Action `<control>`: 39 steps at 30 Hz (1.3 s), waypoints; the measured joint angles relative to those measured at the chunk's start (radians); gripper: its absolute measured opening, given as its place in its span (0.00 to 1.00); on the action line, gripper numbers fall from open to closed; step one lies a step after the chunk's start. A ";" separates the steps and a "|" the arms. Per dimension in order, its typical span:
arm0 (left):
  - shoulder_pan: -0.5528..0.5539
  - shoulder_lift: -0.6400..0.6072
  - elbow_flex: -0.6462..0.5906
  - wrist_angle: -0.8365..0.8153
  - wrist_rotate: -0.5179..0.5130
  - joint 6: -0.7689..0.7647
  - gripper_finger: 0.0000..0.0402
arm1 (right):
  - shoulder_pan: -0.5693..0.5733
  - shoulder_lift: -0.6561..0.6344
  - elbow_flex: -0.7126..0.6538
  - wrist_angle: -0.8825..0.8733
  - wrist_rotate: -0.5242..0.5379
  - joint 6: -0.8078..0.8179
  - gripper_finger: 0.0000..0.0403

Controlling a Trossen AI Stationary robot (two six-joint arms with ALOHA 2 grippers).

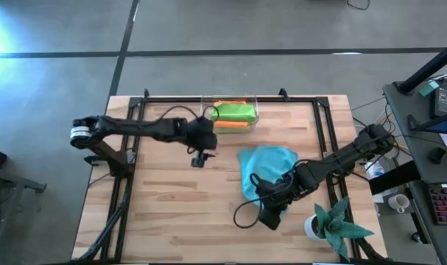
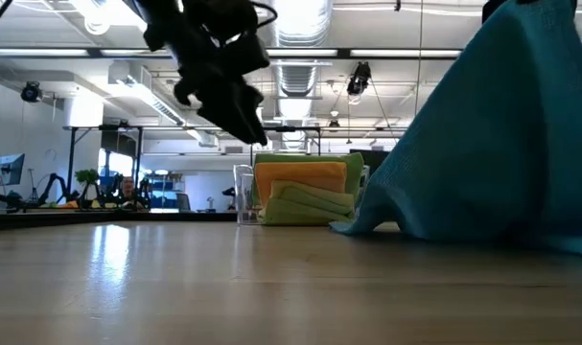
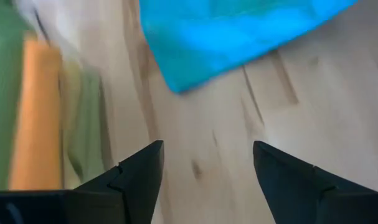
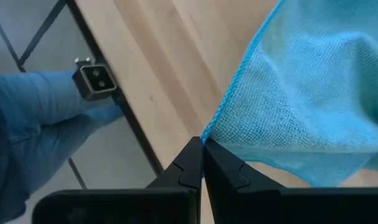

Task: Fold microfiber towels
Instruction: Fold the blue microfiber towel

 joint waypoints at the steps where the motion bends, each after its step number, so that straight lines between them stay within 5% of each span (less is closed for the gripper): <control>1: -0.016 0.005 -0.009 0.041 -0.020 0.025 0.57 | 0.009 0.000 0.001 0.003 -0.003 0.000 0.02; 12: -0.110 0.006 -0.095 0.254 -0.043 0.159 0.57 | 0.073 0.002 0.077 0.083 0.003 0.017 0.02; 24: -0.165 0.016 -0.127 0.257 -0.028 0.155 0.57 | 0.059 0.002 0.173 0.070 0.101 -0.042 0.02; 39: -0.295 0.012 -0.101 0.528 0.054 -0.104 0.57 | -0.017 0.002 0.215 0.063 0.134 -0.114 0.02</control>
